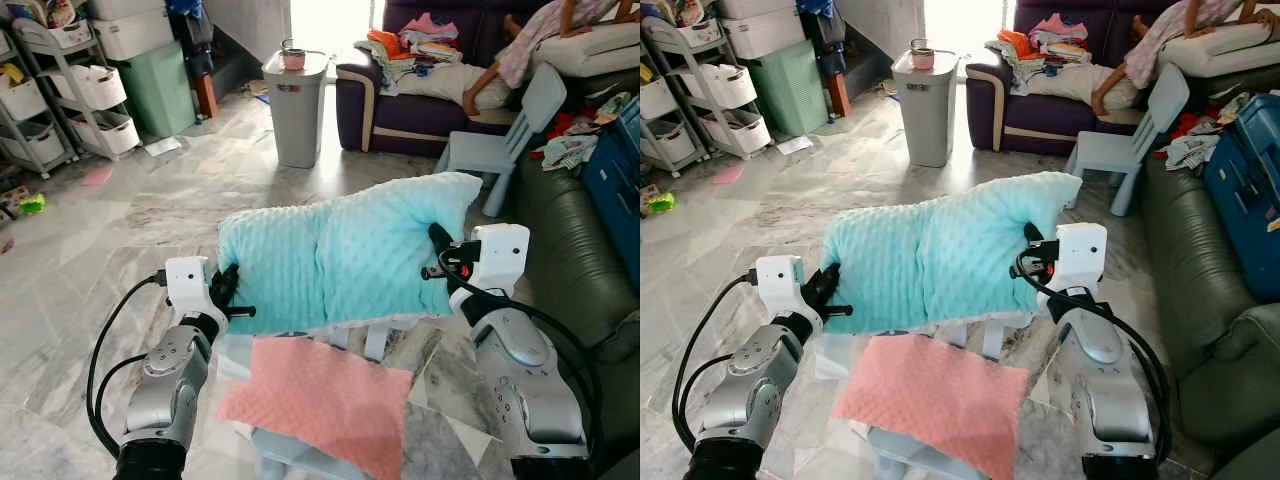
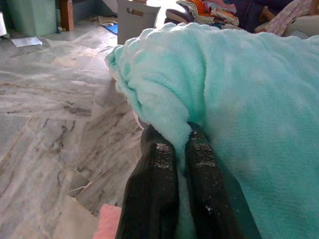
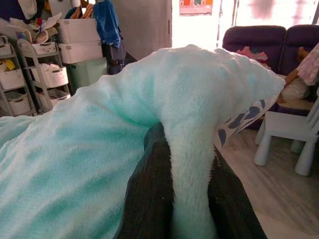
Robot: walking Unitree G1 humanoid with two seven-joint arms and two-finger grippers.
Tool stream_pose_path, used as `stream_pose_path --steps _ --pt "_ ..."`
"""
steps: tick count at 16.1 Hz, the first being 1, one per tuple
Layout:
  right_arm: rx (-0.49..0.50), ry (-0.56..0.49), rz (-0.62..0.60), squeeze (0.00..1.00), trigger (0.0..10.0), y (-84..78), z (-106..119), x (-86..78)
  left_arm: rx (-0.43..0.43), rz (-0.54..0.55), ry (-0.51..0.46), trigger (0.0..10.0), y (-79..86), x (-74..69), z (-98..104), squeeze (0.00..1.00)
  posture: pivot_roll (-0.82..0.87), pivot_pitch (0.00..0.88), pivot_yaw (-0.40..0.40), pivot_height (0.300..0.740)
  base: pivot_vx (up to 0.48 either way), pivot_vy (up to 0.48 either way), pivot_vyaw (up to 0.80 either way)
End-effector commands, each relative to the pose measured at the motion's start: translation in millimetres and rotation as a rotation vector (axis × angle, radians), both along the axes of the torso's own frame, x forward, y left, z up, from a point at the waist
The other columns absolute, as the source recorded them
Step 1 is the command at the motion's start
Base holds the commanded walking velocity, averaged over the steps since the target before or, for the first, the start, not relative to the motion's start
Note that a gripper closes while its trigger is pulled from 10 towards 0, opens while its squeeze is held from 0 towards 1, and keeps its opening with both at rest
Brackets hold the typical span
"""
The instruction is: Move the pillow to the sofa
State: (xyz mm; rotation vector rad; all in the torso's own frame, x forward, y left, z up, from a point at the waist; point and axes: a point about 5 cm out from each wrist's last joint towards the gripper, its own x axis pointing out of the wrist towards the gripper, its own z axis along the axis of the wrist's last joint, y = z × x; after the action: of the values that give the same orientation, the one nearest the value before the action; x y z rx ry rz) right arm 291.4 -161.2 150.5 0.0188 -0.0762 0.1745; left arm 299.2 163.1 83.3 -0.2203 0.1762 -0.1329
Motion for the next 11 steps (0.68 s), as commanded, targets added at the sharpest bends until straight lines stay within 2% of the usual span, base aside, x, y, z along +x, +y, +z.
stream_pose_path --steps 1,7,10,11 --pt "0.009 -0.026 0.003 0.0 10.0 0.1 7.3 -1.4 0.005 -0.018 -0.023 10.0 -1.5 0.2 5.7 0.0 -0.15 0.0 0.029 0.74 0.0 0.0 0.0" --pt "0.005 -0.016 0.004 0.0 10.0 -0.4 5.8 -2.5 0.001 -0.021 -0.013 10.0 -2.0 -1.2 3.7 0.0 -0.15 0.0 0.029 0.74 0.0 0.0 0.0" --pt "0.005 -0.007 0.004 0.0 10.0 -0.4 4.9 -3.0 0.002 -0.025 -0.01 10.0 -2.4 -2.3 3.1 0.0 -0.15 0.0 0.028 0.74 -0.16 0.0 0.0" --pt "0.006 -0.004 0.004 0.0 10.0 -0.3 4.7 -3.0 0.003 -0.025 -0.008 10.0 -2.5 -2.1 2.9 0.0 -0.15 0.0 0.028 0.74 0.0 0.0 -0.8"
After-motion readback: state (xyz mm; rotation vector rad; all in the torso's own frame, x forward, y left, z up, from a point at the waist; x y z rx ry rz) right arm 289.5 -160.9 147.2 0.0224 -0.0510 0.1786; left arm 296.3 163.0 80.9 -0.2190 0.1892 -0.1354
